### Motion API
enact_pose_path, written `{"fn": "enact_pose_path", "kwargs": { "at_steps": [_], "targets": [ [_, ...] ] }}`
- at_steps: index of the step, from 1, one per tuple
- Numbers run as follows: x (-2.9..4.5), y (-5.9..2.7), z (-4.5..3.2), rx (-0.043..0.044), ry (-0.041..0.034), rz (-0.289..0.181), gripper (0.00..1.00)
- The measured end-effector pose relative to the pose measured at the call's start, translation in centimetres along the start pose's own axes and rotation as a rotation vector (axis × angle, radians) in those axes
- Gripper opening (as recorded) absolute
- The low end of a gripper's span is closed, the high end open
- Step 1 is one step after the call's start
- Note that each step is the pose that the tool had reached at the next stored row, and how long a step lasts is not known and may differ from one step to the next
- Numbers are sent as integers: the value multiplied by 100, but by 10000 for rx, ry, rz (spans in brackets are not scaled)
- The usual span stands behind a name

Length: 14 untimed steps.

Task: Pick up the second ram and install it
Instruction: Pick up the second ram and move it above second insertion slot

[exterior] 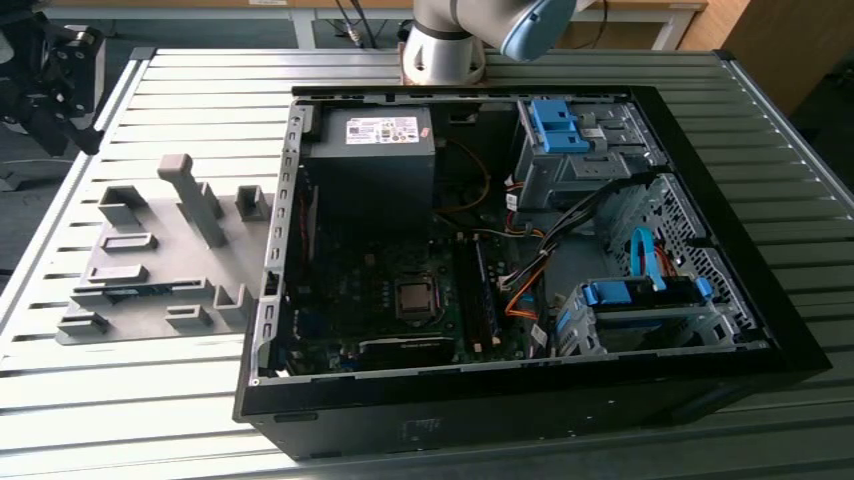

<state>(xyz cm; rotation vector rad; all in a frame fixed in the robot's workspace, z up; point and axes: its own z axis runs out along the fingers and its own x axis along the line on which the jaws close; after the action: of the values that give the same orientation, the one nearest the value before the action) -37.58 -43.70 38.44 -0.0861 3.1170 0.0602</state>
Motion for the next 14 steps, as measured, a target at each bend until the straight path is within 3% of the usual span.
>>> {"fn": "enact_pose_path", "kwargs": {
  "at_steps": [8,14],
  "targets": [
    [0,-1,2,-29,53,-1415,33],
    [2,-1,1,2,100,-2409,33]
  ]
}}
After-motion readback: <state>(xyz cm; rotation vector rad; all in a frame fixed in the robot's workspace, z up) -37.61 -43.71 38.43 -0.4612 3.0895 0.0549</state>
